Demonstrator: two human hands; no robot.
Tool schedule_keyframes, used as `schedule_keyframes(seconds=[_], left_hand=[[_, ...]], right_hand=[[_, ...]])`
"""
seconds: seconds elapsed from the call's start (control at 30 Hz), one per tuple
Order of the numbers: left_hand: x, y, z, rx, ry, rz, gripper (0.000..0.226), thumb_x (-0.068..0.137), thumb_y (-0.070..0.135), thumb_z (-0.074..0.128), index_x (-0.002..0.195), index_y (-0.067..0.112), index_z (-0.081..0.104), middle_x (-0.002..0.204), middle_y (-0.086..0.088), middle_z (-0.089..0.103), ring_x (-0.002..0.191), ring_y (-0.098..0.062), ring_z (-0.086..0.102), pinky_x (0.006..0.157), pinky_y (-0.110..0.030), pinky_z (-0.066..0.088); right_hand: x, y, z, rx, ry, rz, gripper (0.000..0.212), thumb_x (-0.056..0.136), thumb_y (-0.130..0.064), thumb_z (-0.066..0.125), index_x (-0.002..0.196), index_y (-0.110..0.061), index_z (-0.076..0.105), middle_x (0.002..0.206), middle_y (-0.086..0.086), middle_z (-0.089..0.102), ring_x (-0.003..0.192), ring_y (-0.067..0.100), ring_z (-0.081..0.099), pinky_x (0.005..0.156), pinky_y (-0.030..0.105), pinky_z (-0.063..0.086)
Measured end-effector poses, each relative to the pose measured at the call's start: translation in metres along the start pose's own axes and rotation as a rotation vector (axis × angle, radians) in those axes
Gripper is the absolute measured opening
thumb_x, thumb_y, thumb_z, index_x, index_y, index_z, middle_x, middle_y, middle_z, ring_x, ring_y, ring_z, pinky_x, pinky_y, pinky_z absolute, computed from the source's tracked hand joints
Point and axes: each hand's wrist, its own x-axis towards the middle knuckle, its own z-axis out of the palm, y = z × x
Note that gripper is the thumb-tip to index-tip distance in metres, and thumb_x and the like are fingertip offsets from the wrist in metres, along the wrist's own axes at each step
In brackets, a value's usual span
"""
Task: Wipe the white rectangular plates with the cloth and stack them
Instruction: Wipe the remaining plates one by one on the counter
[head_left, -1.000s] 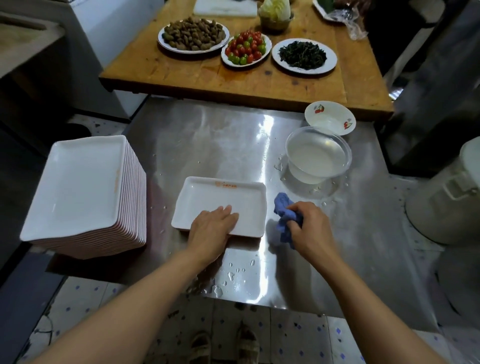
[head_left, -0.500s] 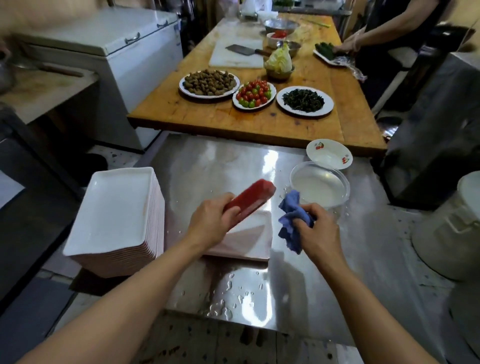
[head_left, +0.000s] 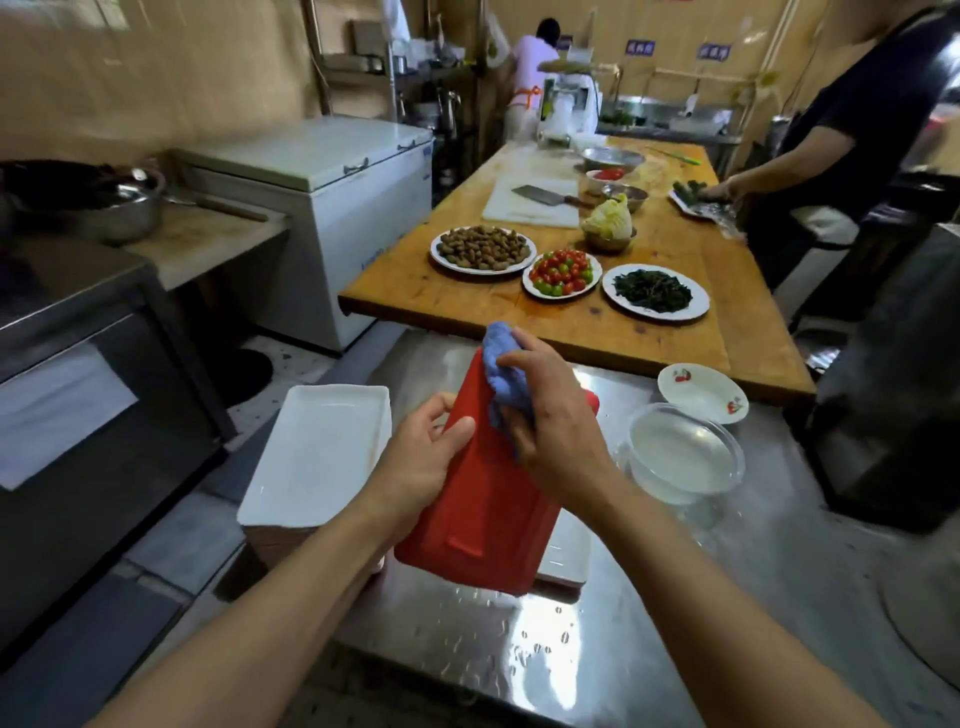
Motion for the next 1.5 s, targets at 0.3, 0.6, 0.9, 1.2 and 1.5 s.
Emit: schedule_keyframes(seconds=[0.3,0.6,0.9,1.2,1.5], left_hand=[[-0.011,0.006,-0.006,-0.163,0.071,-0.070,0.009,0.095,0.015,0.051,0.101,0.009,0.055,0.078,-0.013,0.069,0.064,-0.021,0.067,0.057,-0.032,0.056],[-0.002,0.013,0.016,-0.341,0.185,-0.054,0.007,0.096,0.011,0.049,0.093,0.014,0.055,0.069,-0.005,0.070,0.060,-0.015,0.068,0.052,-0.029,0.055],[0.017,0.000,0.033,-0.449,0.292,-0.023,0.011,0.097,0.018,0.048,0.086,0.018,0.051,0.067,0.005,0.069,0.060,-0.009,0.066,0.050,-0.027,0.053],[0.012,0.001,0.009,0.047,0.036,-0.135,0.033,0.093,0.031,0.055,0.123,0.020,0.046,0.122,-0.005,0.058,0.105,-0.017,0.060,0.075,-0.027,0.046],[0.043,0.070,0.001,0.550,-0.452,-0.060,0.065,0.056,0.047,0.081,0.115,0.036,0.055,0.103,0.006,0.069,0.093,-0.016,0.069,0.081,-0.041,0.057]], right_hand=[[-0.001,0.014,-0.008,-0.169,0.083,0.035,0.024,0.082,-0.024,0.043,0.090,-0.005,0.055,0.098,0.010,0.058,0.086,0.019,0.044,0.080,0.042,0.041],[-0.016,0.015,-0.002,0.078,0.213,0.379,0.018,0.091,-0.011,0.048,0.100,-0.013,0.033,0.103,0.009,0.048,0.096,0.024,0.049,0.082,0.033,0.037],[-0.058,0.012,-0.011,0.296,0.144,0.657,0.044,0.085,-0.016,0.059,0.113,-0.031,0.027,0.106,0.002,0.055,0.093,0.021,0.059,0.077,0.038,0.051],[-0.058,0.036,-0.044,0.459,0.072,0.722,0.053,0.067,0.000,0.071,0.107,-0.028,0.049,0.094,0.006,0.066,0.083,0.020,0.066,0.075,0.038,0.057],[-0.055,0.044,-0.077,0.415,-0.220,0.551,0.054,0.059,-0.009,0.066,0.104,-0.034,0.051,0.080,0.000,0.067,0.064,0.012,0.064,0.058,0.024,0.055]])
